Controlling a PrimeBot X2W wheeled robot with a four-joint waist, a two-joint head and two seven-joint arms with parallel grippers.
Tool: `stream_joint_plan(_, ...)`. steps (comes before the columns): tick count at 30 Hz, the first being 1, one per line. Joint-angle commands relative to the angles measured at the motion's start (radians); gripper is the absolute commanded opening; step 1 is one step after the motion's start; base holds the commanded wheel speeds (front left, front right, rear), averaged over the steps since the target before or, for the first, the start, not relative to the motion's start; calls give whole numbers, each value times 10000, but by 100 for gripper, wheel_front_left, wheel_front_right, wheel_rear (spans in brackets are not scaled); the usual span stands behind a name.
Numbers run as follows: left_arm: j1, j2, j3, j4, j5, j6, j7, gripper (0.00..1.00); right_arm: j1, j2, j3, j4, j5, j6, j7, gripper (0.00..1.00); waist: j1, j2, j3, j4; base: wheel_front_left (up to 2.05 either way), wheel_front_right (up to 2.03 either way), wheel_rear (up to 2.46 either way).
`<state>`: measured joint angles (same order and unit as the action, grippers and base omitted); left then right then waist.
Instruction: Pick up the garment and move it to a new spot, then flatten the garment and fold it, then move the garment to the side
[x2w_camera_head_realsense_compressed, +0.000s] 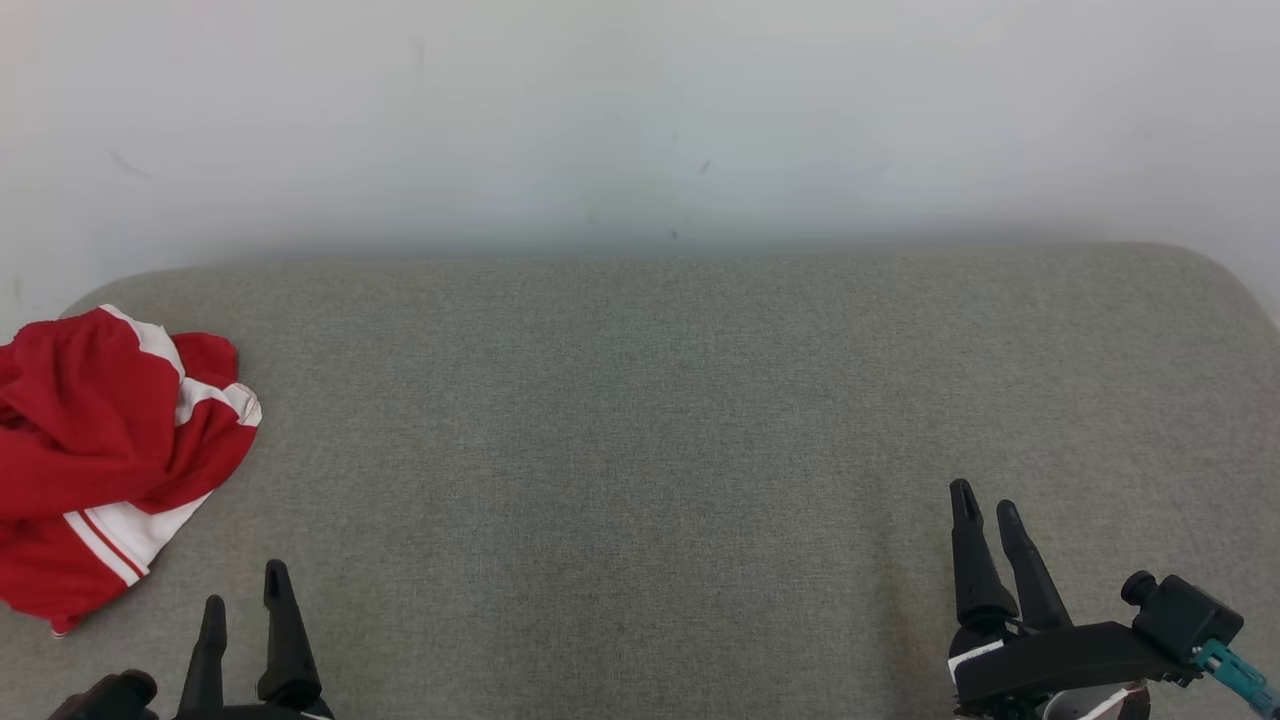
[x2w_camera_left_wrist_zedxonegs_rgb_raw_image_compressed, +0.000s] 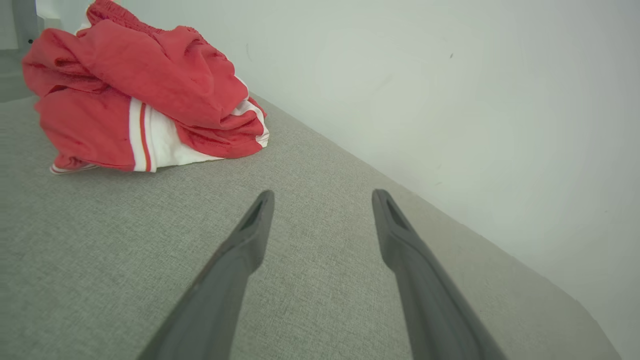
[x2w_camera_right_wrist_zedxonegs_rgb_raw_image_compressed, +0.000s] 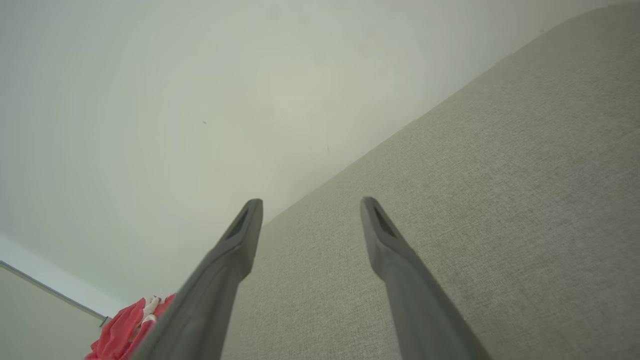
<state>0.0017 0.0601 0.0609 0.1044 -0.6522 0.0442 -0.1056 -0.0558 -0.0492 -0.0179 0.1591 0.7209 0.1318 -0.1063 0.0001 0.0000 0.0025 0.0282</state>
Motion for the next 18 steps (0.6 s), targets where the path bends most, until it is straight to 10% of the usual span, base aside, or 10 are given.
stream_joint_plan(1, 42, 164, -86, -79, 505, 83, -117, 100, -18, -16, 35, -144, -497, -9, -115, 100, 0, 0, -10, 13, 0, 0, 0)
stream_joint_plan(18, 228, 662, -571, -125, 2406, 614, -583, 100, 115, -15, -117, -282, -3027, -12, -570, 100, 0, 0, -20, 99, 0, 0, 0)
